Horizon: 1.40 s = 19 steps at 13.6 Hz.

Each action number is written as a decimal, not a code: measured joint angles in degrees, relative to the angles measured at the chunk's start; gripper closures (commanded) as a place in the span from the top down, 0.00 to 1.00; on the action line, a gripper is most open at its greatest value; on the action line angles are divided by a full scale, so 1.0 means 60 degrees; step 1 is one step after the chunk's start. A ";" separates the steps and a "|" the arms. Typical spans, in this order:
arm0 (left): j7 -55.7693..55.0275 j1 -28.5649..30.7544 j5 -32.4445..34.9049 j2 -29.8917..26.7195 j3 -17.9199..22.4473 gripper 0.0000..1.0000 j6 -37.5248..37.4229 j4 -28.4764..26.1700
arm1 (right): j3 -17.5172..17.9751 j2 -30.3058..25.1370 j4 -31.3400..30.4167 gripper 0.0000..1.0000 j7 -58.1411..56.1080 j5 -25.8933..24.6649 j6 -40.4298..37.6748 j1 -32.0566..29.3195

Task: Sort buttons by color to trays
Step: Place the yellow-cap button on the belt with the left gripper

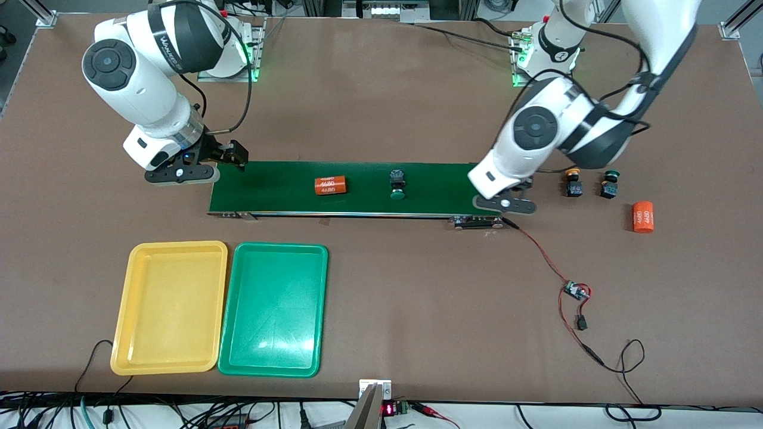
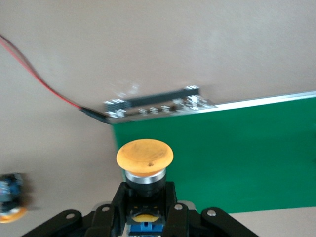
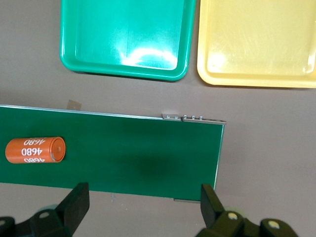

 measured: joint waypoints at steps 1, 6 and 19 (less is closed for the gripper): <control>-0.0281 -0.0166 0.0003 0.0295 0.0010 0.23 0.0017 0.0011 | 0.0003 0.0027 0.0000 1.00 0.0000 0.0000 -0.0006 0.0005; -0.0934 -0.0663 0.0014 0.1305 0.0146 0.24 0.0794 -0.0022 | 0.0002 0.0139 0.0005 1.00 0.0000 0.0000 -0.0021 -0.0012; -0.0363 -0.0557 0.0055 0.0519 0.0884 1.00 -0.0976 0.1531 | -0.0005 0.0447 0.0475 1.00 -0.0138 0.0024 -0.0071 -0.0591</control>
